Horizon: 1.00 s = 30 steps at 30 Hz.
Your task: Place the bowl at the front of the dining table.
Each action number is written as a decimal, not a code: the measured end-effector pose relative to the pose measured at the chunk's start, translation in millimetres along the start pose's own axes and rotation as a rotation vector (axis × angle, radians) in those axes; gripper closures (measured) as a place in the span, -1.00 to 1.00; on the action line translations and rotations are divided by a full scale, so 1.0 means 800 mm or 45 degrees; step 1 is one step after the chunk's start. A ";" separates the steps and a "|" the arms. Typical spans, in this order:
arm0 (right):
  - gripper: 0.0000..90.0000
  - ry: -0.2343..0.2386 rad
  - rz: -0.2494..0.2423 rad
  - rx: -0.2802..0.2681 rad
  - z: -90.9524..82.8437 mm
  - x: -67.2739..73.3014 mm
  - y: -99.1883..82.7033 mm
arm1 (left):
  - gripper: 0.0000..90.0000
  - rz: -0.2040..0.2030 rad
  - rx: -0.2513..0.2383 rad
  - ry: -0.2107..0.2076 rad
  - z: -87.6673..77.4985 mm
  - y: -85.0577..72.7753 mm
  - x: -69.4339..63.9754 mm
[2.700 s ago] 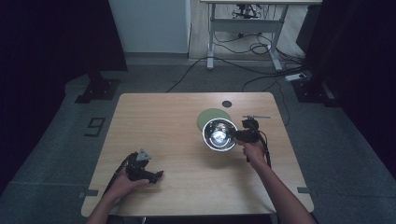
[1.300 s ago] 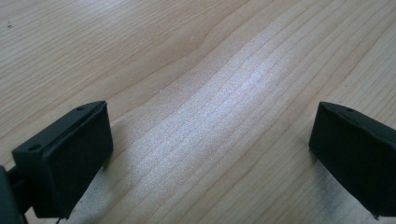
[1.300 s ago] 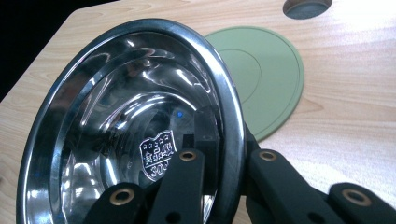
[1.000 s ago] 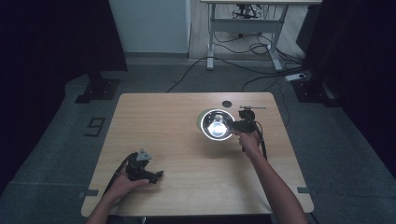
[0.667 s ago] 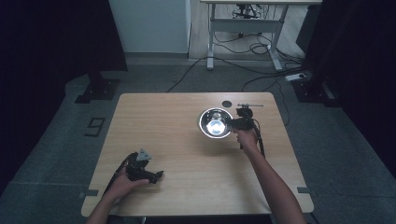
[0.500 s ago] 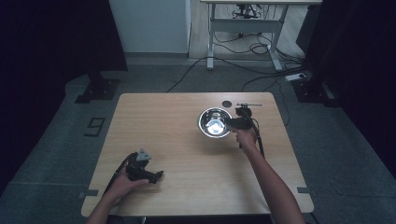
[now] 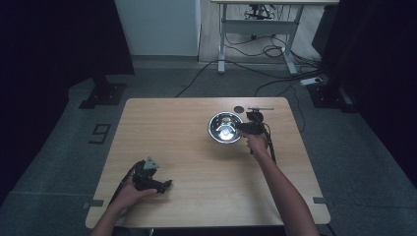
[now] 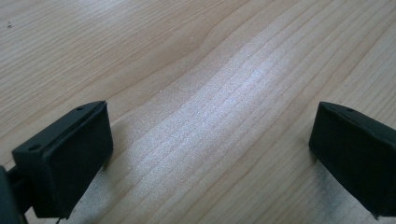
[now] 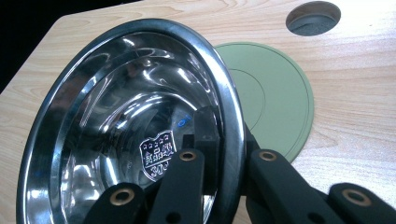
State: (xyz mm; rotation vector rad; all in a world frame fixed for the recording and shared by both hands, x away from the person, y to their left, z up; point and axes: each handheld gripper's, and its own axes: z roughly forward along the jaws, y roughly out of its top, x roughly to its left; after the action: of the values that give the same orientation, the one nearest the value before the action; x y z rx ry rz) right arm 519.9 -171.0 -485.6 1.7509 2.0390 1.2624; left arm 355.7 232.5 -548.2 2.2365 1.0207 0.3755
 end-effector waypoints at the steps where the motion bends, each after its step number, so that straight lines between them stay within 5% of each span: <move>1: 0.93 -0.002 0.007 0.002 0.001 -0.001 0.000 | -1.00 0.000 0.000 0.000 0.000 0.000 0.000; 30: 0.93 -0.052 0.078 0.015 0.043 -0.024 0.007 | -1.00 0.000 0.000 0.000 0.000 0.000 0.000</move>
State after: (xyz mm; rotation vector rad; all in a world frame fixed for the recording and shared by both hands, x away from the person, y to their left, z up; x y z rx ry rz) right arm 551.1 -171.3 -510.3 1.8417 1.9894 1.2235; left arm 355.7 232.5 -548.2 2.2366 1.0203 0.3755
